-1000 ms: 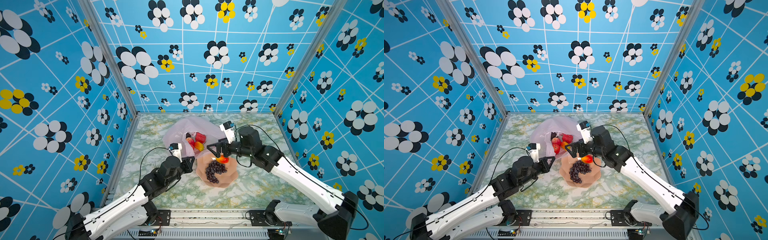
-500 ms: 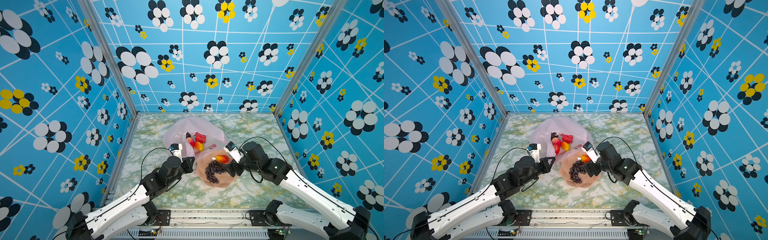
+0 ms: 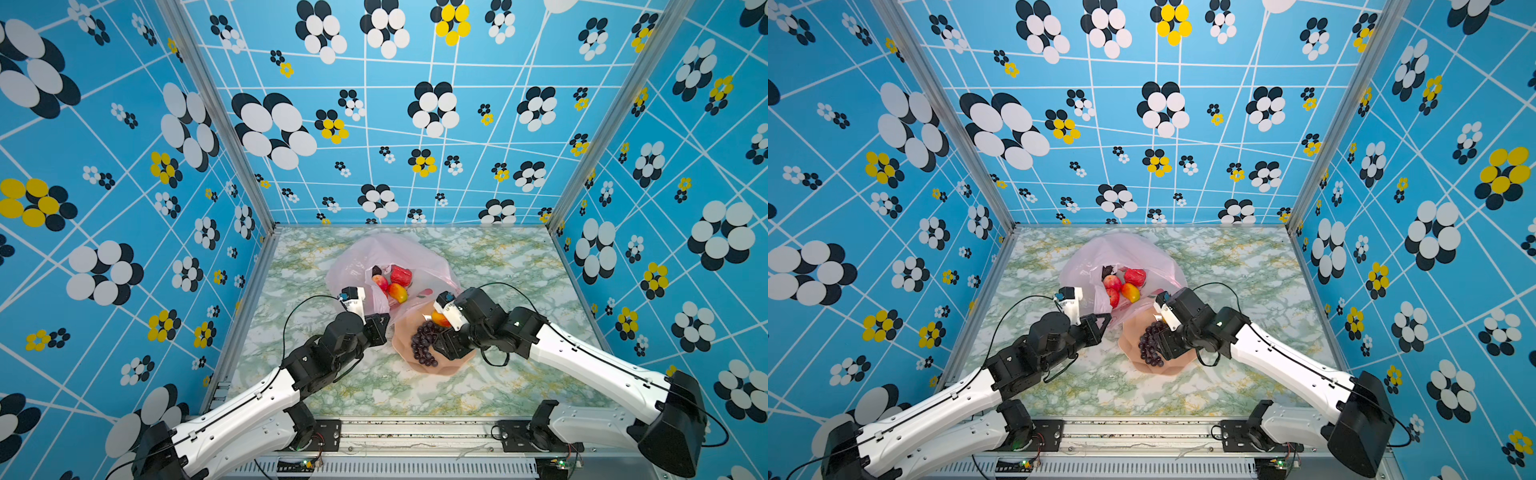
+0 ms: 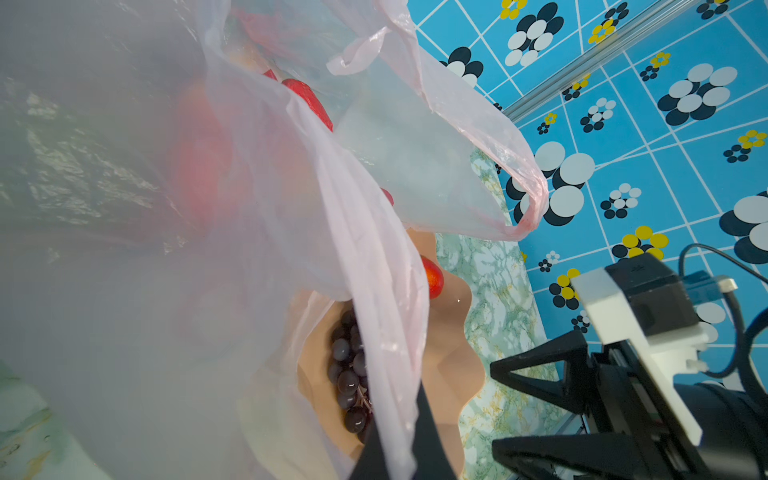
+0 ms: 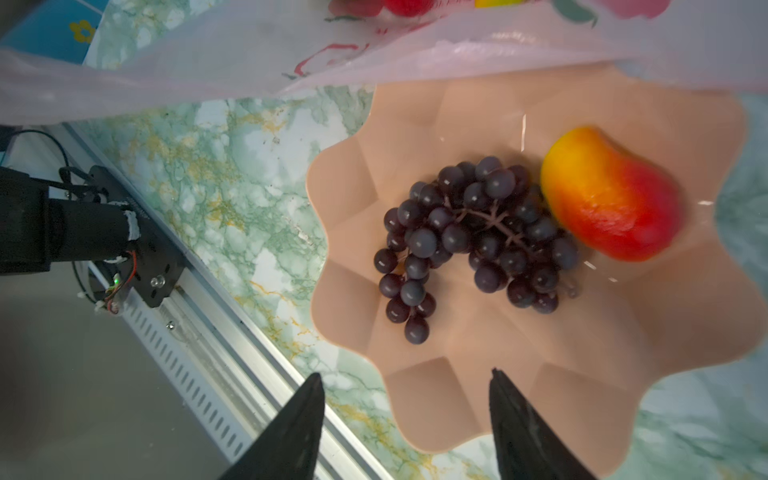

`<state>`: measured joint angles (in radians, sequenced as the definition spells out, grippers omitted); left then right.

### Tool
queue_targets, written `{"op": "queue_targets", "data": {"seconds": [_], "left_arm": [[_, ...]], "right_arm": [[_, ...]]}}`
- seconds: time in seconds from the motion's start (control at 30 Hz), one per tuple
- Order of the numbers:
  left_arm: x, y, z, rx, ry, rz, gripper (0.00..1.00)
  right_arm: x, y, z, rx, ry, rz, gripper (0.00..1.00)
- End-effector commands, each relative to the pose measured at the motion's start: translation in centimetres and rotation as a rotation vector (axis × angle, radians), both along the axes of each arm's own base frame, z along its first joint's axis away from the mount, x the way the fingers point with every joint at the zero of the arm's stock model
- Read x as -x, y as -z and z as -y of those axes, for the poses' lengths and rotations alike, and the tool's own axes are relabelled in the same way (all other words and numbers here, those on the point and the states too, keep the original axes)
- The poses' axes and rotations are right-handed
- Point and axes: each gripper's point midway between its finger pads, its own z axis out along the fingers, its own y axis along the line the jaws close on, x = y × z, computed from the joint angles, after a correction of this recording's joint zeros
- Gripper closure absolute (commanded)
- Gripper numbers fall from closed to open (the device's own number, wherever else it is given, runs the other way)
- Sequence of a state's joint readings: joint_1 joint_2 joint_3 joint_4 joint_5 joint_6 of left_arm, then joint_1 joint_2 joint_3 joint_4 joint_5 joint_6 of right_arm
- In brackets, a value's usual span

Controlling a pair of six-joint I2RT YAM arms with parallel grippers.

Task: Place the fruits into the plastic bag
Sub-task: 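Withdraw the right gripper from the bag back over the grapes, then lower the right gripper onto the dark grape bunch and grasp it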

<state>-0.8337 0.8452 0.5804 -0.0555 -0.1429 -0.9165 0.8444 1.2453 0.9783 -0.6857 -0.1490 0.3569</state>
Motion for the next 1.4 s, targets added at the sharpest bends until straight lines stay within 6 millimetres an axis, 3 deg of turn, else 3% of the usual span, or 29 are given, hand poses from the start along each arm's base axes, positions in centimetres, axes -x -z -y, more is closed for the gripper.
{"op": "queue_targets", "data": {"seconds": [0.0, 0.43, 1.37], "left_arm": [[0.0, -0.6, 0.2, 0.005, 0.006, 0.025, 1.00], [0.4, -0.6, -0.4, 0.011, -0.003, 0.033, 1.00], [0.2, -0.2, -0.2, 0.005, 0.000, 0.028, 1.00]], "right_arm": [[1.3, 0.8, -0.5, -0.017, 0.161, -0.200, 0.33], [0.8, 5.6, -1.3, 0.064, 0.273, -0.330, 0.26], [-1.4, 11.3, -2.6, 0.213, 0.264, -0.333, 0.29]]}}
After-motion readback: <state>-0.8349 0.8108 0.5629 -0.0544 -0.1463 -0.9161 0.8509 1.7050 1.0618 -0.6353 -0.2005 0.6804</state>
